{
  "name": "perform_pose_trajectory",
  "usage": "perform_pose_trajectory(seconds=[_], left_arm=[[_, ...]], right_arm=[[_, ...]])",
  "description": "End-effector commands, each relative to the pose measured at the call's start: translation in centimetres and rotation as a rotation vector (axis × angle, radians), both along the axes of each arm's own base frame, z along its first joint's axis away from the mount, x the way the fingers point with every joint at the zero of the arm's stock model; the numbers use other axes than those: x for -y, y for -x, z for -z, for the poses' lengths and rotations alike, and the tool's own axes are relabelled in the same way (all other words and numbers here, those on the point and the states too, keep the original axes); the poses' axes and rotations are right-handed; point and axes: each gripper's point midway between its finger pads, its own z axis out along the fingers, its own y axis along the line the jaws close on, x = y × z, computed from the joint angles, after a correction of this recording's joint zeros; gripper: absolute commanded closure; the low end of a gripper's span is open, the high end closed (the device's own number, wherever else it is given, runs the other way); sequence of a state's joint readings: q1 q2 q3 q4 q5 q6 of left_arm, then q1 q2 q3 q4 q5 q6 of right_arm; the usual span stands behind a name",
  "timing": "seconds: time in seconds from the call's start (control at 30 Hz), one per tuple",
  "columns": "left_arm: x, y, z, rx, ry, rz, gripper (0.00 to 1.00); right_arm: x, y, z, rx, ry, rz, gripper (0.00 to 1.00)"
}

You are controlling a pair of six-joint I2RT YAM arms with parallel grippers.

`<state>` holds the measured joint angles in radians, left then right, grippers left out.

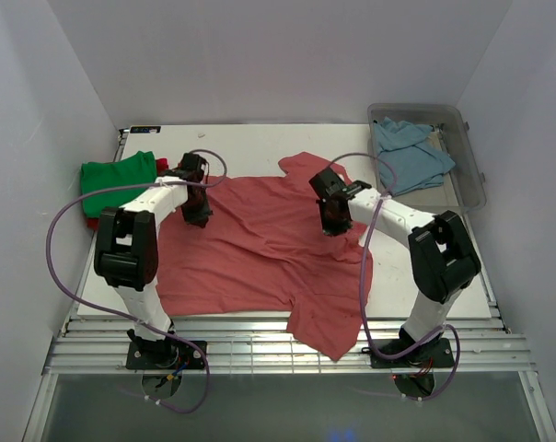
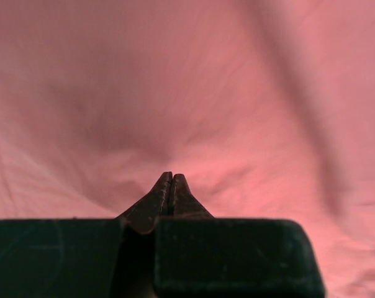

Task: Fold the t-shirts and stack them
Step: Flatten the tshirt out

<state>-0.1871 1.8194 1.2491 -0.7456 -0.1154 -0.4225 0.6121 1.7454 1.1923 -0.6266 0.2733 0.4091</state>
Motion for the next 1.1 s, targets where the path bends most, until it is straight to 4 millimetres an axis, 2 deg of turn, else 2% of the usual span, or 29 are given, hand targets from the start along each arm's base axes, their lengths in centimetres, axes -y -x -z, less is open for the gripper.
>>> perform_pose_trajectory(seconds=[0.0, 0.03, 0.07, 0.1, 0.13, 0.17, 0.2, 0.23, 0.27, 0.3, 0.33, 0.37, 0.4, 0.43, 0.47, 0.5, 0.53, 0.6, 0.63, 0.77, 0.83, 0.93, 1.07], left_arm=[[0.4, -6.2, -6.6, 0.226, -0.001, 0.037, 0.96], [0.6, -7.1, -7.7, 0.261, -0.001, 0.045, 0.91], [0.5, -8.0, -8.5, 0.289, -0.005, 0.049, 0.83], [0.4, -9.5, -10.3, 0.347, -0.019, 0.053, 0.62], [0.2, -10.3, -11.0, 0.371, -0.034, 0.053, 0.4], [-0.1, -10.8, -11.3, 0.385, -0.048, 0.049, 0.26], [-0.3, -12.0, -11.7, 0.405, -0.057, 0.05, 0.16], [-0.5, -12.5, -11.5, 0.402, -0.073, 0.065, 0.13], [-1.2, -13.0, -11.1, 0.396, -0.084, 0.062, 0.1], [-1.7, -13.4, -9.4, 0.356, -0.097, 0.062, 0.05], [-2.2, -14.2, -9.7, 0.362, -0.112, 0.052, 0.03], [-3.2, -14.5, -9.1, 0.345, -0.123, 0.036, 0.02], [-3.7, -14.7, -8.4, 0.326, -0.129, 0.03, 0.02], [-4.1, -15.0, -7.3, 0.305, -0.137, 0.03, 0.02], [-4.9, -15.2, -6.9, 0.297, -0.14, 0.017, 0.02], [-5.3, -15.5, -6.5, 0.293, -0.14, 0.014, 0.02], [-5.6, -15.6, -5.7, 0.278, -0.143, 0.014, 0.02], [-6.7, -16.2, -5.7, 0.285, -0.151, 0.002, 0.02], [-7.1, -16.4, -5.5, 0.282, -0.151, -0.005, 0.02], [-8.8, -17.1, -4.6, 0.277, -0.148, -0.04, 0.02], [-9.0, -17.5, -4.5, 0.28, -0.142, -0.04, 0.02], [-9.0, -17.5, -3.6, 0.263, -0.142, -0.042, 0.02], [-9.0, -17.6, -2.3, 0.241, -0.14, -0.043, 0.02]], right_arm=[[0.3, -7.1, -7.2, 0.204, 0.005, 0.025, 0.82], [-0.3, -9.4, -10.0, 0.269, -0.038, 0.032, 0.81], [-0.5, -10.6, -9.7, 0.258, -0.052, 0.028, 0.79], [0.8, -12.2, -10.3, 0.267, -0.054, 0.047, 0.76], [1.0, -13.5, -10.6, 0.273, -0.067, 0.051, 0.72], [0.8, -15.5, -12.8, 0.322, -0.103, 0.05, 0.7], [1.3, -17.0, -11.3, 0.284, -0.128, 0.052, 0.63], [1.4, -18.0, -11.1, 0.279, -0.141, 0.04, 0.6], [0.6, -19.8, -10.7, 0.273, -0.191, 0.018, 0.56], [1.4, -21.1, -10.5, 0.273, -0.208, 0.025, 0.51], [1.5, -22.1, -10.1, 0.272, -0.222, 0.015, 0.48], [1.6, -23.0, -9.7, 0.27, -0.238, 0.008, 0.47], [1.8, -24.8, -8.7, 0.27, -0.261, 0.01, 0.43], [1.5, -25.6, -8.2, 0.266, -0.285, -0.006, 0.43], [1.3, -26.4, -6.2, 0.245, -0.297, -0.015, 0.39], [1.8, -27.7, -6.9, 0.28, -0.311, -0.011, 0.38], [1.8, -28.2, -6.5, 0.285, -0.323, -0.013, 0.38], [1.8, -29.7, -6.3, 0.33, -0.352, -0.014, 0.33], [1.9, -29.8, -5.7, 0.331, -0.357, -0.011, 0.33], [1.9, -31.2, -5.8, 0.389, -0.375, -0.012, 0.3], [2.1, -31.6, -5.5, 0.395, -0.37, -0.004, 0.29], [2.2, -31.5, -4.0, 0.365, -0.367, 0.011, 0.29], [2.3, -30.1, -0.5, 0.284, -0.36, 0.028, 0.3]])
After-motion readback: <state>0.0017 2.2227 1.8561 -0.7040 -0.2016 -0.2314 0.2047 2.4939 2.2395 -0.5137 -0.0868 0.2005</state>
